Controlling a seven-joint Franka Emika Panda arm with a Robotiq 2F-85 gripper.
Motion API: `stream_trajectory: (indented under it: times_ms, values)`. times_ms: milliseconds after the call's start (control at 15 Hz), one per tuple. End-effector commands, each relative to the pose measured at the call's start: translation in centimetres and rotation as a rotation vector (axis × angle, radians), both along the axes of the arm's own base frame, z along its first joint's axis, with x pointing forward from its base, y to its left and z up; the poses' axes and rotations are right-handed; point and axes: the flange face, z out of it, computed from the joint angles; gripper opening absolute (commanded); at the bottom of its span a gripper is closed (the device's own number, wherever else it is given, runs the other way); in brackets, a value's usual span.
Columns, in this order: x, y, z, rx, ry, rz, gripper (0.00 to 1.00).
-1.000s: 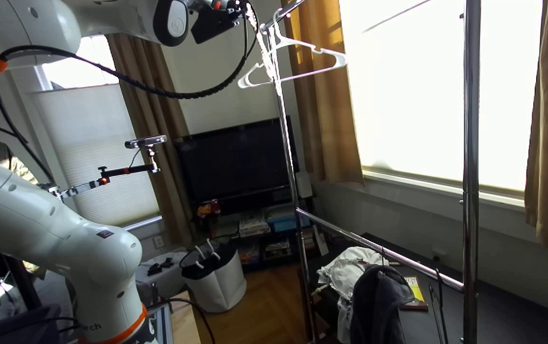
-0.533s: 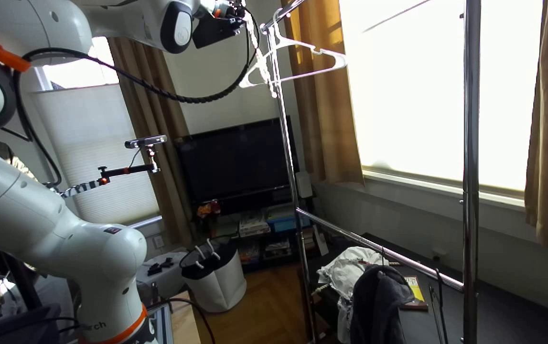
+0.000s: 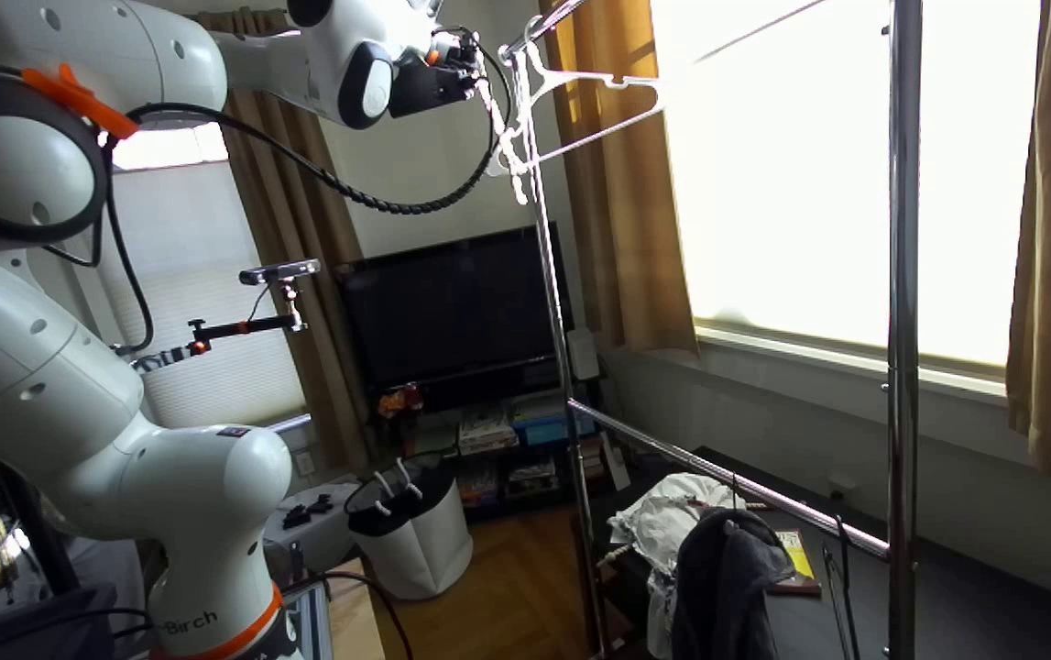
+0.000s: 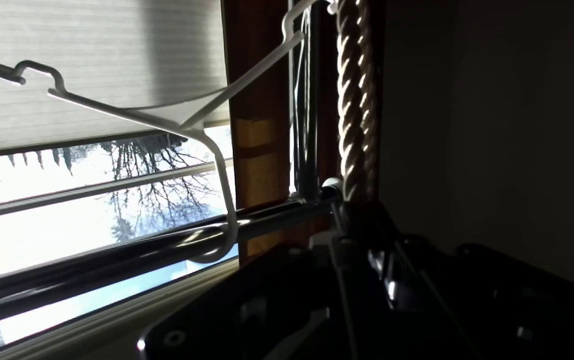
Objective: Hang the rope on the coat hanger
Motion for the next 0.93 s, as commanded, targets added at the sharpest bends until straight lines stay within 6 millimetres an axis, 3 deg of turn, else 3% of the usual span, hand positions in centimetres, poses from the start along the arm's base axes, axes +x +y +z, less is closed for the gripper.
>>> stream_trajectory:
  times_ms: [0,267,533,600,733,800,867]
  values:
    - [1.8,1.7,-1.7,-0.069,-0.003,0.007,0.03]
    - [2.4,-0.5,-1.6,-0.084,-0.035,-0.109,0.03]
    - [2.6,-7.1,-1.6,-0.178,-0.015,-0.316,0.03]
    - [3.2,-4.8,-1.4,-0.15,-0.044,-0.247,0.11]
    - [3.5,-7.3,-1.3,-0.165,-0.034,-0.317,0.11]
    - [3.4,-7.6,-1.3,-0.166,-0.034,-0.326,0.11]
    - [3.5,-7.0,-1.3,-0.142,-0.032,-0.312,0.03]
